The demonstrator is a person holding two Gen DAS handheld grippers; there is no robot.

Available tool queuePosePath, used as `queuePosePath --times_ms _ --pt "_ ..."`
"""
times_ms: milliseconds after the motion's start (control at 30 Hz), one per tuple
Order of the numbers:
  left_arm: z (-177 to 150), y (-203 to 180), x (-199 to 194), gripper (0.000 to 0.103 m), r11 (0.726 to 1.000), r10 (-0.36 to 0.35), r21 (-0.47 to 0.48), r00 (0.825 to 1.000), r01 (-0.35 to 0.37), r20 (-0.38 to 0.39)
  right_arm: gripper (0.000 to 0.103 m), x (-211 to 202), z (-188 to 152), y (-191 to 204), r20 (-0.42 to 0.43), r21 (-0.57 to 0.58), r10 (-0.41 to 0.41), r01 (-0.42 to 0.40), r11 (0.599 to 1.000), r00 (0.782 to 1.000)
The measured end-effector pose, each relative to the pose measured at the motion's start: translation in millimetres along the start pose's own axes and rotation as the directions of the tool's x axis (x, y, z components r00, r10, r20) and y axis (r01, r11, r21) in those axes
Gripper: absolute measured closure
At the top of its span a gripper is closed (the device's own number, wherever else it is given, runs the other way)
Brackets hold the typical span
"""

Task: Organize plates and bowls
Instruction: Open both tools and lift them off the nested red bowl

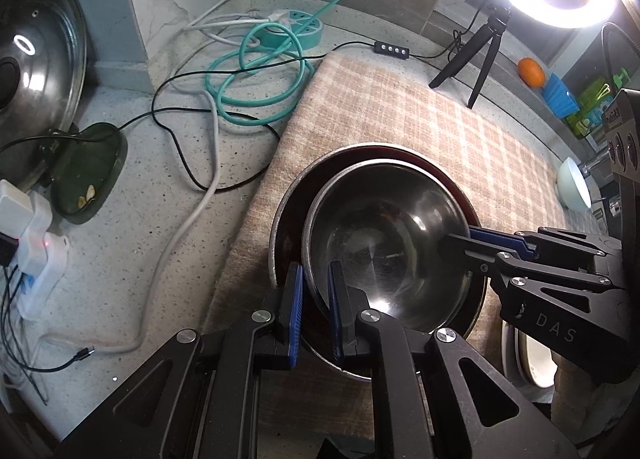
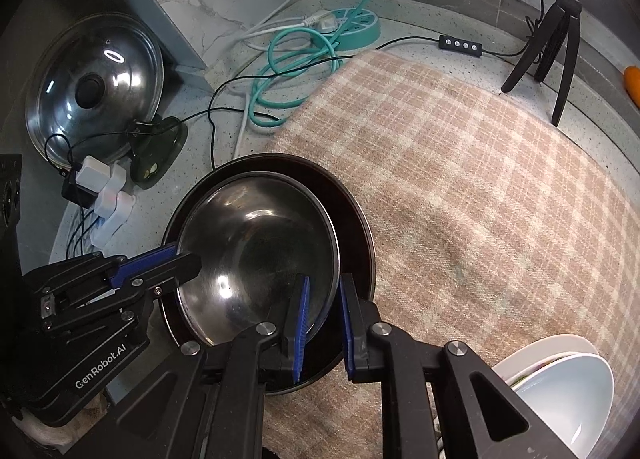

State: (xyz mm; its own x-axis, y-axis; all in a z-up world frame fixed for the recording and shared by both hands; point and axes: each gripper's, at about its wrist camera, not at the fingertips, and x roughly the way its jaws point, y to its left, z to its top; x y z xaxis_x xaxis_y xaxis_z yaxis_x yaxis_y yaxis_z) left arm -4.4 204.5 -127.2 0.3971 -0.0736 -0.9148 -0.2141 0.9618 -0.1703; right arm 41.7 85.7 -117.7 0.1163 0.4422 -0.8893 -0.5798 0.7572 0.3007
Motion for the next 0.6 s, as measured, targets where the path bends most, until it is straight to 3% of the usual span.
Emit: queuePosePath --times_ms 400,600 --pt "8.0 -4.4 -16.5 0.090 1.000 -0.005 0.010 0.999 0.004 0.048 0.081 -22.7 3.2 -1.7 0.064 0.005 0.028 -0.028 1.000 0.998" --pt "17.9 -13.5 -30.5 0.090 0.999 -0.046 0.011 0.996 0.046 0.077 0.081 -45.2 -0.2 -13.4 0.115 0.032 0.050 -0.054 0.998 0.992"
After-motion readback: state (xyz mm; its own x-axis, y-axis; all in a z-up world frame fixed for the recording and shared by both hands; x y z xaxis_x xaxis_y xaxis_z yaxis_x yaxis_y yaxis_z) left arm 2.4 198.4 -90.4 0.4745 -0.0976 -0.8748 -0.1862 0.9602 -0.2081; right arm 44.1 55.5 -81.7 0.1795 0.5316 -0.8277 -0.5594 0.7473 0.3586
